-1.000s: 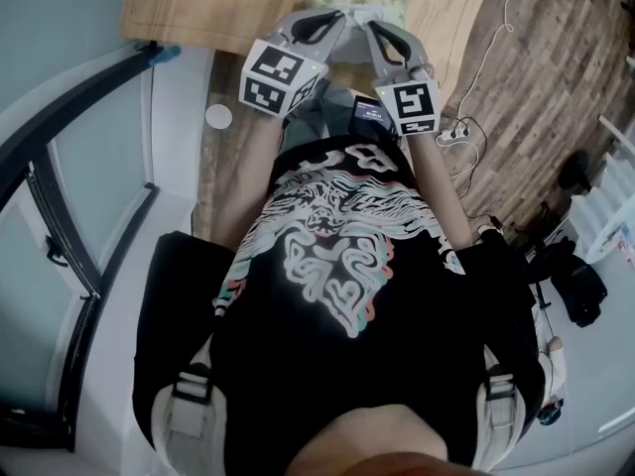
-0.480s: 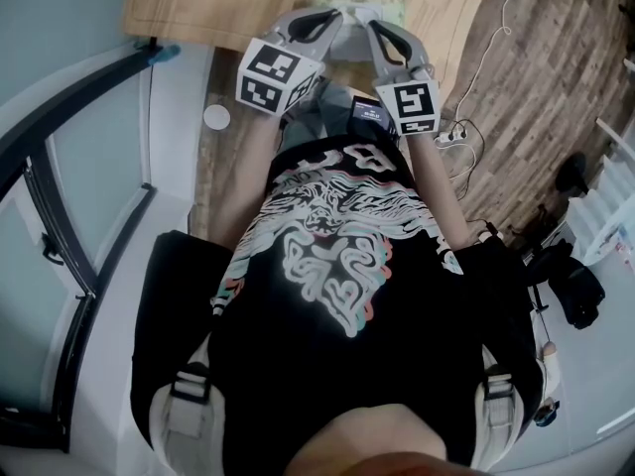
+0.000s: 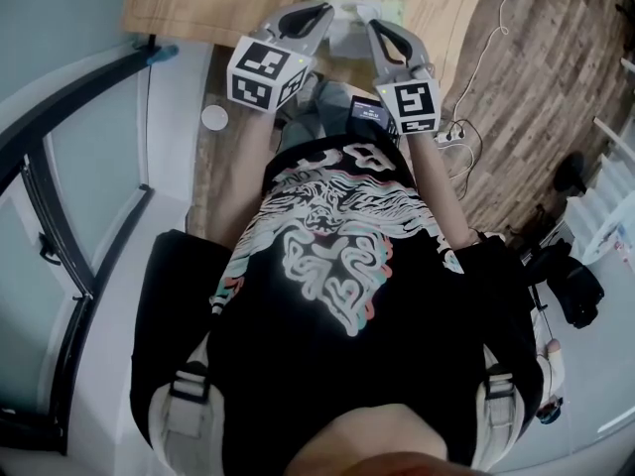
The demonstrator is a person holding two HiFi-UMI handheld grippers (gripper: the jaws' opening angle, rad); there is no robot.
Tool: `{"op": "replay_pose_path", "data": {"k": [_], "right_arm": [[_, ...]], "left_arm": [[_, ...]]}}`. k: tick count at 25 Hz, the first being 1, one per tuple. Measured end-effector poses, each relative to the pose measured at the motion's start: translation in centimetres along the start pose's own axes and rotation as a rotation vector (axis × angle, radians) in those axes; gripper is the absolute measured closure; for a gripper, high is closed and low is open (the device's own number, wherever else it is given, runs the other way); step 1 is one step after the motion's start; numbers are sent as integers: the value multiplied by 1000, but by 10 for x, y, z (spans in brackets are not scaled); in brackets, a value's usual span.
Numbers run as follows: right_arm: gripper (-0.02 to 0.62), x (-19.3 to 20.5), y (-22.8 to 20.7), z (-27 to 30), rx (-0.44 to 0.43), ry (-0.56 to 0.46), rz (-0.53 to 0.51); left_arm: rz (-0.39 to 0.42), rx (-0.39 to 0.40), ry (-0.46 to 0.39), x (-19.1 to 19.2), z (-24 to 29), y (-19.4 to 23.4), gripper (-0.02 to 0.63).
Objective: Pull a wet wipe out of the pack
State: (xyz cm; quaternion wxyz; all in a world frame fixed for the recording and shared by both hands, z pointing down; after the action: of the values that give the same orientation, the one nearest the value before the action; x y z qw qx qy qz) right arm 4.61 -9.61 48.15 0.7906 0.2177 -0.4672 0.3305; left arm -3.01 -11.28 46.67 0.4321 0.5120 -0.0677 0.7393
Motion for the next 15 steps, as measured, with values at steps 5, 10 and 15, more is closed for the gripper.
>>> {"op": "replay_pose_path", "data": {"k": [5, 10, 15], "right_arm": [[597, 4, 0, -2, -4, 5, 0], [597, 4, 5, 0, -5, 6, -2], [597, 5, 3, -1, -3, 6, 0]], "left_arm": [[-15, -19, -4, 2, -4, 7, 609], [-18, -27, -6, 4, -10, 11, 609], [-11, -31, -8, 3, -11, 10, 609]]}}
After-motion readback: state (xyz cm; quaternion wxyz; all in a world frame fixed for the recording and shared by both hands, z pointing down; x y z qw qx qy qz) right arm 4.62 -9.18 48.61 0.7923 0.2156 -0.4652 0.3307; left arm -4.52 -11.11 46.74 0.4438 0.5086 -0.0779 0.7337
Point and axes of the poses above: the fingertips, and each gripper's own axes: z forward along the fingers, y to its left, x out of its underside, the point moved 1 cm from there along -z, backward along the fingers, and after that the axes turned 2 degrees about x, right-handed, at the moved point
